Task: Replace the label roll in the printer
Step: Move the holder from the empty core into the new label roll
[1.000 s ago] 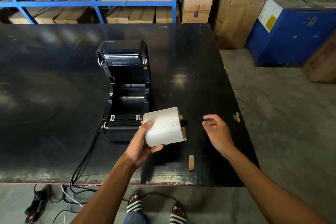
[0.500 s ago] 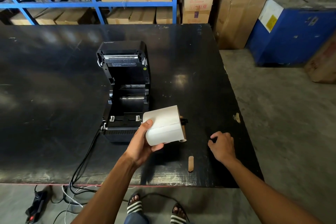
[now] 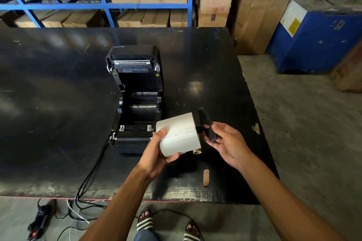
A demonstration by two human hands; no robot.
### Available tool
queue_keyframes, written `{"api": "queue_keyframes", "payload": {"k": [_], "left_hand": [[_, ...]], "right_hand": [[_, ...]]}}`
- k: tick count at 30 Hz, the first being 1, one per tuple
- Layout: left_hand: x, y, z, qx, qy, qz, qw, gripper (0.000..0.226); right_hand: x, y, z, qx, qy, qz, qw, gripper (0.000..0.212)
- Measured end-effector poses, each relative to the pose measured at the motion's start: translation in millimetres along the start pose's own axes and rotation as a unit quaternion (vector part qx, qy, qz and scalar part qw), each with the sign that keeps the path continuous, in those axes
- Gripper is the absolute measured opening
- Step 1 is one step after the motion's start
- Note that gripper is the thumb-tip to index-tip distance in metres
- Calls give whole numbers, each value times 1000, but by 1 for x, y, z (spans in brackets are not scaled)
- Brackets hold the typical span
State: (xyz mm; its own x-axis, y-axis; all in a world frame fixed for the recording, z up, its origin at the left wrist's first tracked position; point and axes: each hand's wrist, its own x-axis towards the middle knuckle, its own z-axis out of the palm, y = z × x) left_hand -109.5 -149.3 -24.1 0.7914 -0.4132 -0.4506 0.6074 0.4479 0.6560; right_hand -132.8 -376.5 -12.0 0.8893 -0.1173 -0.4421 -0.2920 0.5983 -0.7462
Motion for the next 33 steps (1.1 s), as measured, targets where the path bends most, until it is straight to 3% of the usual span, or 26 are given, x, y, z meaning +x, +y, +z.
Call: {"api": "queue_keyframes", "payload": {"k": [9,13,16,25,33], "left_hand": [[-2,2,1,-16,1,-2,1000,72],[-1,2,-3,-20,-2,-5,1000,62],[-1,1,-5,-12,-8,-8,1000,57],[1,0,-4,-23,-8,-20,1000,69],[0,0,1,9,6,-22,1000,62]], "right_hand": [[-15,3,17,-143,-19,-67,987,17],[-19,7,22,-224,-30,-122,966,37],[-19,10,23,-253,-42,-148,955,40],[-19,20,24,-262,-11,-174,949,38],[-20,26,23,-290,26,-199,936,31]]}}
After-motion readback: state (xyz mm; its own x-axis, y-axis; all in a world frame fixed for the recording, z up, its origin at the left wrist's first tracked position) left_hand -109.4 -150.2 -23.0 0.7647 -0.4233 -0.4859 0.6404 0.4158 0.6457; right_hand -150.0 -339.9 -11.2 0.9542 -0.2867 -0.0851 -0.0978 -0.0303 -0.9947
